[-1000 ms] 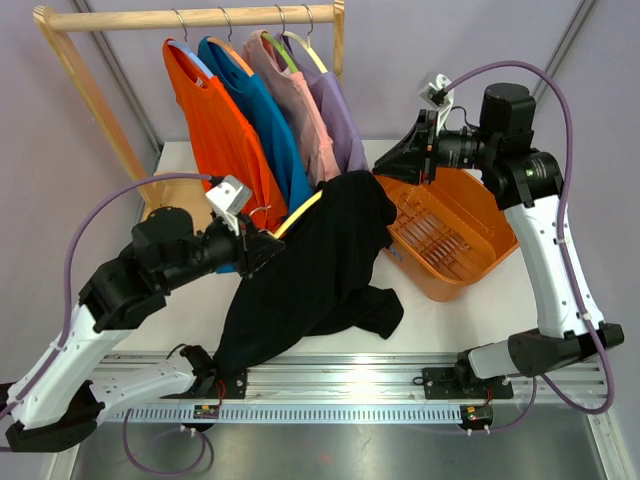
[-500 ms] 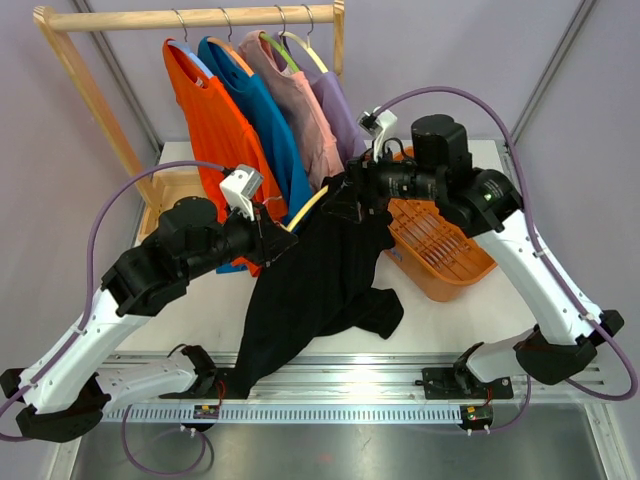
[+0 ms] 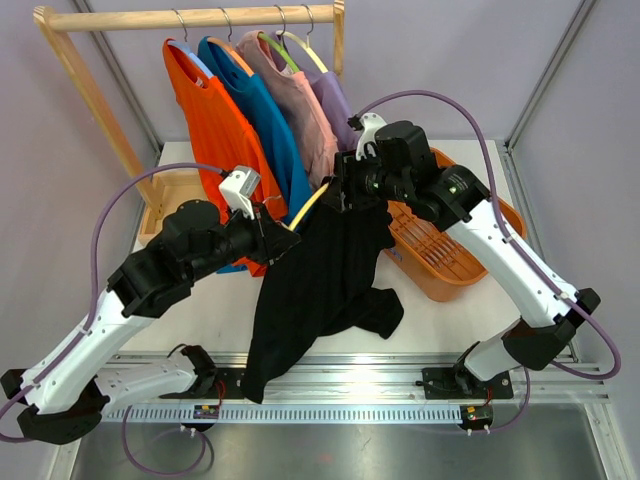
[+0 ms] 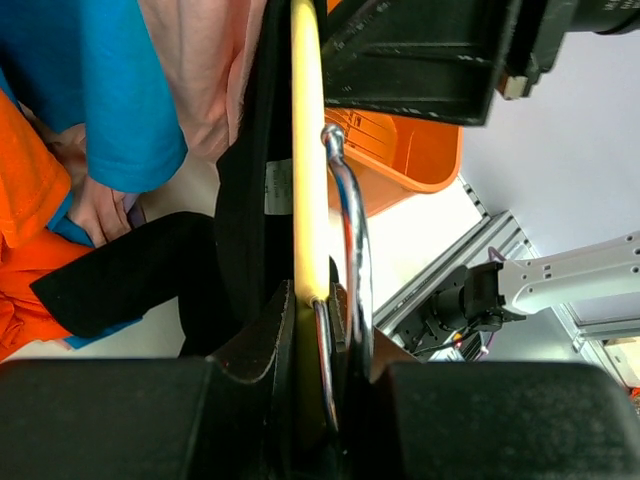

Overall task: Remove the t-shirt from the hanger
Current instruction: Remove the tshirt from the hanger

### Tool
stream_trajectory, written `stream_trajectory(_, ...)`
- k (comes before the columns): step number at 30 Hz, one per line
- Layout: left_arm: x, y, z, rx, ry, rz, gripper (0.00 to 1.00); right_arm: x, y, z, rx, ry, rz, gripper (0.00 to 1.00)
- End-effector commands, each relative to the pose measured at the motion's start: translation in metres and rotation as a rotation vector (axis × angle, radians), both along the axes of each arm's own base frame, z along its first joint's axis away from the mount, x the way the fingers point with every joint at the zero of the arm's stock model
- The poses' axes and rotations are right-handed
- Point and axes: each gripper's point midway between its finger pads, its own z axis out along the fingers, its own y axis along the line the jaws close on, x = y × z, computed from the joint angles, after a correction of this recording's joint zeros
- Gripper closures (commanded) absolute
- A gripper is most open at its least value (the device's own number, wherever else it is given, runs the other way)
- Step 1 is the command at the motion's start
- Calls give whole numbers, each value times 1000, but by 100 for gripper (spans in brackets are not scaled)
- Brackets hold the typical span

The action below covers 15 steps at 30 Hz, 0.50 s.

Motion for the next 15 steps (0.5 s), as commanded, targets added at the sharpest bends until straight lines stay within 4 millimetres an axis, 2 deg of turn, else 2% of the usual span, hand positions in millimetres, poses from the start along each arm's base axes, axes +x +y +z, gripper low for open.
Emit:
stream_trajectory(1, 3, 0, 41, -134, -99, 18, 100, 10, -4, 15, 16, -40, -78, 52)
stream_trajectory(4, 1, -1, 38, -132, -95, 9, 100, 15, -4, 20, 27, -57, -95, 65)
stream_trajectory(5, 1, -1, 38, -133, -96, 7, 100, 16, -4, 22, 31, -64, -100, 79)
stream_trajectory(7, 0, 0, 34, -124, -88, 7, 100, 19, -5, 27, 36, -88, -111, 99)
stream_trajectory(12, -5, 8, 16, -59, -69, 0, 100, 37, -24, 47, 37, -155, -139, 100)
stream_trajectory(13, -7, 9, 12, -43, -66, -2, 100, 49, -38, 48, 29, -163, -176, 100)
stream_trajectory(15, -14, 12, 2, 2, -53, -36, 100, 63, -54, 52, 20, -181, -214, 100)
